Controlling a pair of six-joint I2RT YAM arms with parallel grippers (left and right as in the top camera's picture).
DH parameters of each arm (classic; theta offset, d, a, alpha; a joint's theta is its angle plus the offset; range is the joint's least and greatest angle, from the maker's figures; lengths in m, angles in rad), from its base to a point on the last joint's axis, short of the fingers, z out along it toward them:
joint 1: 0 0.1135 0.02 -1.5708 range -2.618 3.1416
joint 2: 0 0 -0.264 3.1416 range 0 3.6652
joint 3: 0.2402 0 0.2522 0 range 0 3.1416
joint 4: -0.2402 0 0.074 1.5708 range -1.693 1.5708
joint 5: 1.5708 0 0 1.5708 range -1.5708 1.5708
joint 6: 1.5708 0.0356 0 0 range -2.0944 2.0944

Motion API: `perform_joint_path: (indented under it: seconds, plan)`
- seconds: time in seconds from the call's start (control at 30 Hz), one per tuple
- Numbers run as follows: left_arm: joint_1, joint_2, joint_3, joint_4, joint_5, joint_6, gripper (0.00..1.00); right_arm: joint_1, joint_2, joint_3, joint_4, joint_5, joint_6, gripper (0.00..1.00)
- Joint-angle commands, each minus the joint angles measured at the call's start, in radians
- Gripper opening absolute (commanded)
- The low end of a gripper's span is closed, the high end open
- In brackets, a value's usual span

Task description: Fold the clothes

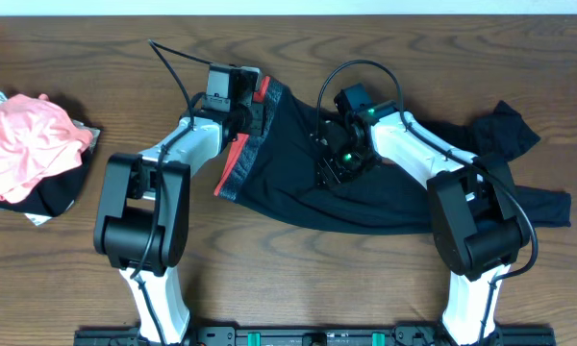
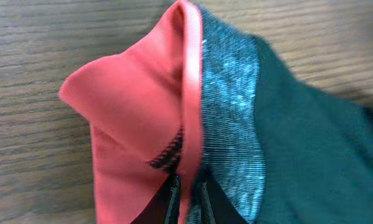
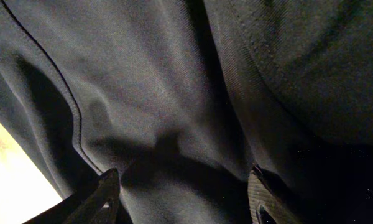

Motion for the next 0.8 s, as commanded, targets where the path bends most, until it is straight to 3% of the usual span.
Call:
perform_joint_path:
  seconds: [0.0,0.3,0.47,0.53,0.77]
  plan:
    - [0.005,0.018,0.003,0.000,-0.043,0.049,0.14,-0.018,0.029,-0.029,-0.011,0.075,0.018,0.65]
    - [0.004,0.023,0.003,-0.022,-0.043,0.049,0.16,-0.017,0.029,-0.029,-0.011,0.075,0.023,0.67]
    - [0.004,0.027,0.003,-0.030,-0.042,0.050,0.24,-0.018,0.029,-0.029,-0.010,0.075,0.030,0.69]
    - [0.004,0.027,0.003,-0.030,-0.028,0.050,0.33,-0.017,0.029,-0.029,-0.011,0.074,0.030,0.69]
    - [0.004,0.042,0.002,-0.049,0.049,0.050,0.35,-0.017,0.029,-0.029,-0.011,0.074,0.037,0.69]
